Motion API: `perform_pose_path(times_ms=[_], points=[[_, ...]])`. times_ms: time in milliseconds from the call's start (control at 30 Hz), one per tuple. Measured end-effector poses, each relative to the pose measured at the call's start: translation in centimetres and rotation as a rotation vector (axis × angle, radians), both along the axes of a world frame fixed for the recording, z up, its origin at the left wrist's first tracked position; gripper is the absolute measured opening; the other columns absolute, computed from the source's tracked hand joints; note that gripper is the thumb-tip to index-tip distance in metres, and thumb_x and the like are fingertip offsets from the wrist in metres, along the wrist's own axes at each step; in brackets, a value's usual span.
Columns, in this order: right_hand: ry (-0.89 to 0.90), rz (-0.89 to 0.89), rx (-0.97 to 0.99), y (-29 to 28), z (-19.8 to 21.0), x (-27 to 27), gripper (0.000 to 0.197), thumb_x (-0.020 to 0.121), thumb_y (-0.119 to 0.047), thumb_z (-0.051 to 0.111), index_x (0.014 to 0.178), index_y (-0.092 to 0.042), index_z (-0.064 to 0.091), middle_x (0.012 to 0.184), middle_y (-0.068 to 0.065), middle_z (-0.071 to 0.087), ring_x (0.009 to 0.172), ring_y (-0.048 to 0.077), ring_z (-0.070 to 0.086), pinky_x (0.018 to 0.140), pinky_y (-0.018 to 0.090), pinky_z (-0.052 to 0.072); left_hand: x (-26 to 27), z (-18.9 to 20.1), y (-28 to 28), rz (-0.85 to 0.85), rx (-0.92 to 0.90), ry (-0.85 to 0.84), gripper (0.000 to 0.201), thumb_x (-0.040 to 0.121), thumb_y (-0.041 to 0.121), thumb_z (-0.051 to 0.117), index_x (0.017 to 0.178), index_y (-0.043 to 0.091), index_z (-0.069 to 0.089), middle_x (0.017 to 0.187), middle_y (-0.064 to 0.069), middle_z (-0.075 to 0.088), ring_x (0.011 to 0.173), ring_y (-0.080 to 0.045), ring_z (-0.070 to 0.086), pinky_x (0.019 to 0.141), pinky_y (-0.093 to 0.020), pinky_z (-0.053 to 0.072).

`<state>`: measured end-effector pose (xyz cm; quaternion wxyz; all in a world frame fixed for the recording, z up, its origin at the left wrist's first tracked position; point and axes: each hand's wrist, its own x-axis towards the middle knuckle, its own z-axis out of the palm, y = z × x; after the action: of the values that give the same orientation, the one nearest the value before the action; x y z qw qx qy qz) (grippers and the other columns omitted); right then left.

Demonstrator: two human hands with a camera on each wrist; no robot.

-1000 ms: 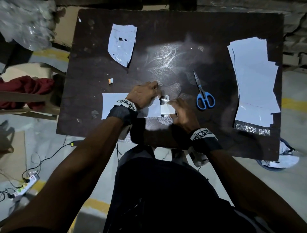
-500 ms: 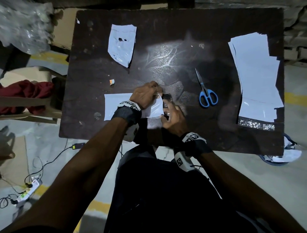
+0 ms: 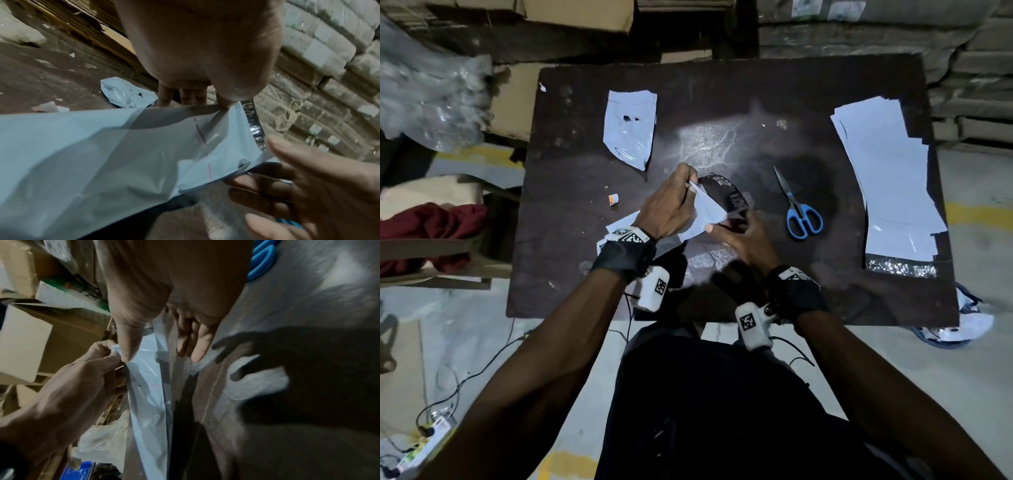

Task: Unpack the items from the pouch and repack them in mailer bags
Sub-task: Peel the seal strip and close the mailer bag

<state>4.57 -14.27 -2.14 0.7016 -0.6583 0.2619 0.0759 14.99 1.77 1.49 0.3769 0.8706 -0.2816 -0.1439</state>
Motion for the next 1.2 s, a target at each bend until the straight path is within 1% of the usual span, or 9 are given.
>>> perform_pose_path(times_ms=[100,200,400,467,600,700,933,1000,1200], points=[[-0.08,0.071,-0.035,1.0,2.6,2.3,0.033,0.075,-0.022,0.081,0.079,0.003,0.058,0.075,0.028,0.06,0.063,0.013,0.054,0.062,0.026,0.046,0.0,1.7,0.9,0.101,-0.124,0.014,0.003,0.103,0.025,0.032,0.102,0.023,0.034,0.082,0.007,0.047,0.069,-0.022,0.052,0.072,-0.047,0.049],[-0.2,0.081,-0.066,1.7,5.4,4.8,0.039,0.076,-0.013,0.08,0.066,-0.002,0.044,0.063,0.007,0.039,0.055,0.007,0.036,0.054,0.02,0.034,-0.4,3.9,2.7,0.234,-0.26,-0.052,0.002,0.104,0.02,0.034,0.105,0.019,0.035,0.089,0.007,0.042,0.073,-0.02,0.046,0.072,-0.041,0.044],[-0.394,0.423,-0.096,2.0,9.9,8.4,0.015,0.082,-0.013,0.074,0.095,-0.008,0.067,0.085,0.021,0.069,0.075,0.01,0.058,0.071,0.036,0.053,-1.5,7.0,6.0,0.345,-0.443,-0.092,0.008,0.104,0.015,0.039,0.107,0.008,0.036,0.091,0.005,0.042,0.081,-0.005,0.046,0.075,-0.026,0.04],[-0.42,0.472,-0.082,1.7,10.7,9.1,0.022,0.085,0.001,0.069,0.106,-0.003,0.065,0.096,0.008,0.071,0.083,0.004,0.064,0.076,0.023,0.054,-1.6,7.3,6.4,0.392,-0.508,-0.047,0.016,0.102,0.01,0.046,0.111,0.008,0.034,0.097,0.009,0.048,0.087,0.001,0.052,0.079,-0.02,0.043],[-0.431,0.572,-0.125,1.2,10.1,10.0,0.03,0.087,0.007,0.064,0.106,-0.016,0.063,0.092,-0.014,0.073,0.086,0.001,0.066,0.075,0.017,0.049,-1.0,6.7,7.3,0.429,-0.58,0.154,0.066,0.088,0.009,0.07,0.135,0.027,0.027,0.126,-0.008,0.059,0.12,-0.019,0.058,0.1,-0.033,0.048],[-0.412,0.531,-0.148,0.8,9.9,10.2,0.031,0.088,0.004,0.063,0.112,-0.016,0.061,0.106,-0.005,0.071,0.097,0.008,0.067,0.083,0.025,0.05,0.2,5.9,7.4,0.394,-0.435,0.241,0.067,0.082,0.024,0.078,0.138,0.027,0.043,0.135,-0.003,0.057,0.127,-0.016,0.053,0.102,-0.041,0.047],[-0.383,0.454,-0.241,-0.1,10.1,10.6,0.044,0.069,-0.029,0.087,0.103,-0.014,0.062,0.102,0.006,0.073,0.097,0.024,0.07,0.085,0.049,0.057,1.7,6.6,5.1,0.374,-0.414,0.161,0.039,0.076,0.027,0.083,0.11,0.016,0.068,0.102,0.004,0.071,0.089,-0.015,0.065,0.075,-0.035,0.053],[-0.425,0.41,-0.258,-0.2,10.6,10.6,0.03,0.073,-0.013,0.083,0.095,-0.019,0.063,0.097,0.003,0.074,0.093,0.02,0.071,0.083,0.043,0.057,1.8,6.6,4.9,0.38,-0.426,0.165,0.039,0.076,0.033,0.082,0.109,0.019,0.067,0.103,0.0,0.071,0.093,-0.026,0.066,0.081,-0.049,0.055],[-0.474,0.421,-0.243,-0.7,10.7,10.0,0.038,0.077,-0.001,0.076,0.111,-0.013,0.064,0.106,0.001,0.073,0.101,0.018,0.069,0.087,0.032,0.055,1.4,6.4,4.3,0.363,-0.506,0.28,0.02,0.084,0.02,0.077,0.102,0.026,0.073,0.099,0.008,0.074,0.094,-0.013,0.068,0.087,-0.035,0.055]])
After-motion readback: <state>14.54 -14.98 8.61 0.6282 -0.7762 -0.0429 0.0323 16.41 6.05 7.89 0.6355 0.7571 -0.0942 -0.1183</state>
